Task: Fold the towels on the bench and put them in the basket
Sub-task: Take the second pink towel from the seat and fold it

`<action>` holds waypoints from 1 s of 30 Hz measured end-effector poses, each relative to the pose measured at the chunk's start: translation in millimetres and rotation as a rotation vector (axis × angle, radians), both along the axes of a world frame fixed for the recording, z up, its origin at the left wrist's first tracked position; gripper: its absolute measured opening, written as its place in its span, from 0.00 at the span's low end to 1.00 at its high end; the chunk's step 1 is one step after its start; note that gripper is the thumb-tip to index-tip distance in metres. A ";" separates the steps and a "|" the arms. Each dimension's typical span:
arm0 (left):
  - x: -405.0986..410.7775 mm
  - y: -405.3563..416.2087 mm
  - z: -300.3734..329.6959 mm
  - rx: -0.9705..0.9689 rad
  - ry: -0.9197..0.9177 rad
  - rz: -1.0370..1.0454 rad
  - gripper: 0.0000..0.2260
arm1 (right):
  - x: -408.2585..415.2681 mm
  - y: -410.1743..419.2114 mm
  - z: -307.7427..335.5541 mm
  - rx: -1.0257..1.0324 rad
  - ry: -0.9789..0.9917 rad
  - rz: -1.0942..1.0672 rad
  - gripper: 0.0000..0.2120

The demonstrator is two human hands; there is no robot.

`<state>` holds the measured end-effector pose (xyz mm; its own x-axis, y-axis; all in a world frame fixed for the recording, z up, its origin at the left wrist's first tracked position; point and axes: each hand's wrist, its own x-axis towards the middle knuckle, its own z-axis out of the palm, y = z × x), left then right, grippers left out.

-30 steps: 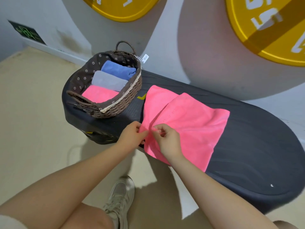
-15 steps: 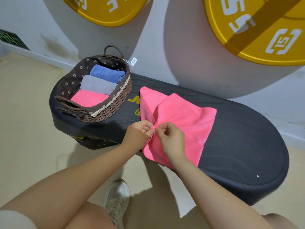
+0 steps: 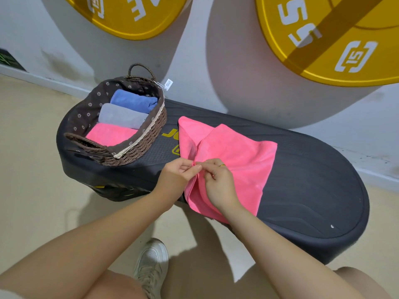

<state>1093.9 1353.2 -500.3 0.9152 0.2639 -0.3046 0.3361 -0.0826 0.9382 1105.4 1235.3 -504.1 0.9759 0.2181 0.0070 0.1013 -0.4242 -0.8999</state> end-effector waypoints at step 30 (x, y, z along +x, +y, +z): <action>55.2 -73.6 146.2 -0.549 -0.230 0.324 0.08 | 46.5 -193.1 115.6 0.966 0.154 -0.877 0.16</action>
<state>1149.1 1279.6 -354.1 0.8736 0.3980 -0.2801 0.0508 0.4979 0.8657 1151.9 1042.2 -388.5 0.7946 -0.5151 -0.3213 -0.0071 0.5214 -0.8533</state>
